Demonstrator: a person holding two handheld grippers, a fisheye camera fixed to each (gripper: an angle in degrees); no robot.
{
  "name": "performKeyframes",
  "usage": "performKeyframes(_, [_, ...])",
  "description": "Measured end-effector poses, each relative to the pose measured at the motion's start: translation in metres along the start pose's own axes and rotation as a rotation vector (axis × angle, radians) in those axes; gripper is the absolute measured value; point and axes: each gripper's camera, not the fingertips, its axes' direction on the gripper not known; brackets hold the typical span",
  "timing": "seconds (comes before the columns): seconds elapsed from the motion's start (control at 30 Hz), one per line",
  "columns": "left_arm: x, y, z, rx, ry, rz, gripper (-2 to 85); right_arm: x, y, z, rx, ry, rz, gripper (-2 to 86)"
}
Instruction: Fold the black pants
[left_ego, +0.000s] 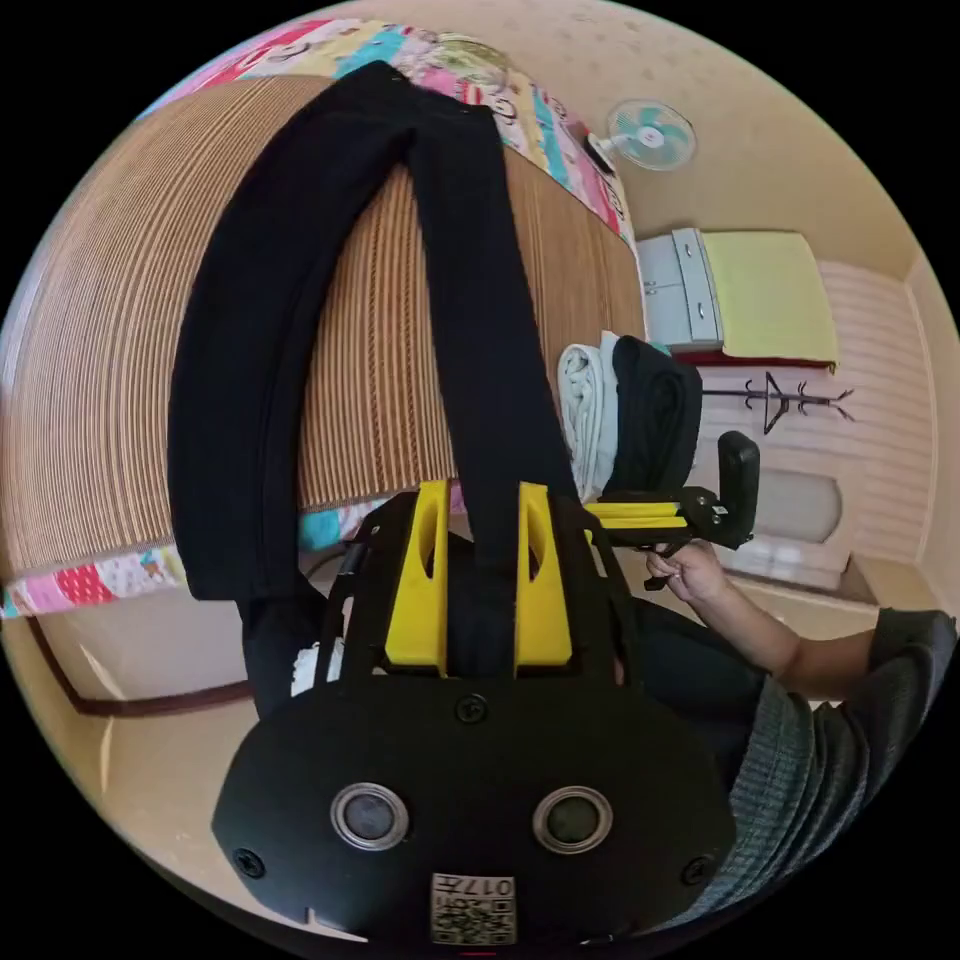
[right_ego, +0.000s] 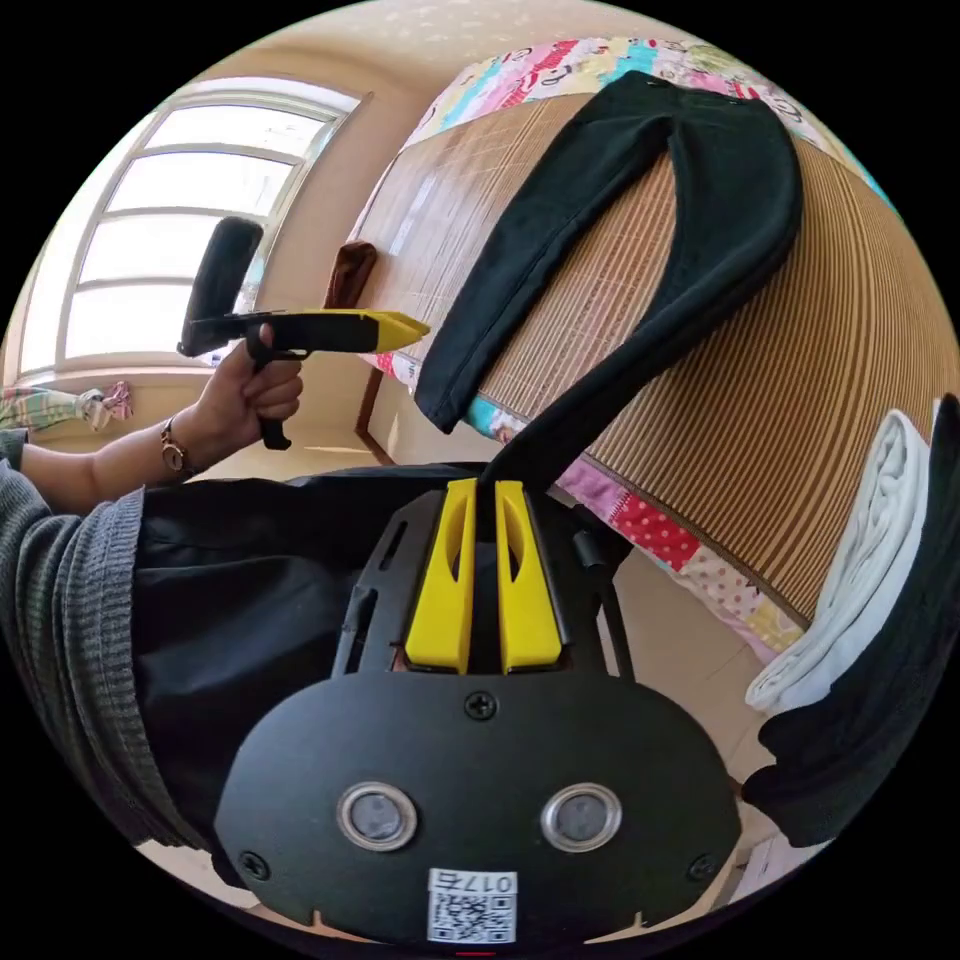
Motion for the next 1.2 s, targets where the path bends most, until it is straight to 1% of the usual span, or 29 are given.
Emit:
performKeyframes(0.07, [0.049,-0.031,-0.004,0.013,-0.116,0.174,12.8,-0.015,-0.012,-0.007,0.003,-0.018,-0.078,2.6])
performKeyframes(0.1, [0.058,-0.038,-0.002,0.003,-0.132,0.205,13.3,-0.024,-0.019,-0.011,0.012,-0.032,-0.129,2.7])
performKeyframes(0.13, [0.069,-0.053,0.005,-0.047,-0.163,0.249,14.2,-0.031,-0.025,-0.016,0.022,-0.048,-0.175,2.7])
performKeyframes(0.17, [0.073,-0.065,0.017,-0.119,-0.207,0.26,14.0,-0.034,-0.028,-0.018,0.028,-0.056,-0.198,2.7])
performKeyframes(0.2, [0.073,-0.07,0.024,-0.155,-0.229,0.264,13.9,-0.04,-0.032,-0.024,0.043,-0.074,-0.242,2.8])
performKeyframes(0.27, [0.062,-0.079,0.049,-0.281,-0.326,0.236,8.5,-0.045,-0.04,-0.029,0.03,-0.083,-0.297,3.0])
performKeyframes(0.33, [0.052,-0.075,0.05,-0.272,-0.365,0.209,3.7,-0.038,-0.048,-0.025,-0.098,-0.109,-0.37,3.8])
performKeyframes(0.43, [0.033,-0.066,0.039,-0.202,-0.265,0.168,2.3,0.0,-0.057,-0.028,-0.251,-0.124,-0.377,5.4])
performKeyframes(0.47, [0.023,-0.064,0.035,-0.193,-0.23,0.132,2.1,0.012,-0.06,-0.031,-0.272,-0.117,-0.36,5.7])
performKeyframes(0.53, [0.009,-0.06,0.03,-0.17,-0.183,0.08,1.8,0.074,-0.087,-0.048,-0.325,-0.09,-0.193,6.5])
performKeyframes(0.57, [0.002,-0.056,0.025,-0.145,-0.167,0.047,1.7,0.09,-0.097,-0.054,-0.326,-0.096,-0.15,6.8])
performKeyframes(0.63, [-0.007,-0.051,0.021,-0.126,-0.155,0.018,1.6,0.153,-0.149,-0.091,-0.243,-0.134,-0.02,8.2])
performKeyframes(0.67, [-0.013,-0.048,0.018,-0.114,-0.152,-0.002,1.6,0.17,-0.163,-0.101,-0.206,-0.133,0.017,8.6])
performKeyframes(0.73, [-0.022,-0.043,0.013,-0.096,-0.136,-0.039,1.6,0.244,-0.219,-0.142,-0.018,-0.188,0.217,11.1])
performKeyframes(0.77, [-0.029,-0.04,0.01,-0.087,-0.119,-0.063,1.6,0.263,-0.231,-0.15,0.039,-0.218,0.271,11.8])
performKeyframes(0.8, [-0.032,-0.039,0.009,-0.084,-0.111,-0.076,1.6,0.295,-0.252,-0.165,0.158,-0.286,0.352,12.7])
performKeyframes(0.83, [-0.039,-0.037,0.007,-0.081,-0.098,-0.1,1.6,0.321,-0.27,-0.177,0.271,-0.336,0.404,13.2])
performKeyframes(0.93, [-0.054,-0.035,0.002,-0.077,-0.073,-0.139,1.7,0.359,-0.307,-0.191,0.48,-0.36,0.507,13.4])
performKeyframes(1.1, [-0.079,-0.033,-0.008,-0.055,-0.006,-0.168,1.6,0.381,-0.366,-0.178,0.557,-0.269,0.612,12.7])
performKeyframes(1.2, [-0.097,-0.032,-0.016,-0.028,0.035,-0.191,1.5,0.376,-0.399,-0.17,0.558,-0.215,0.598,8.9])
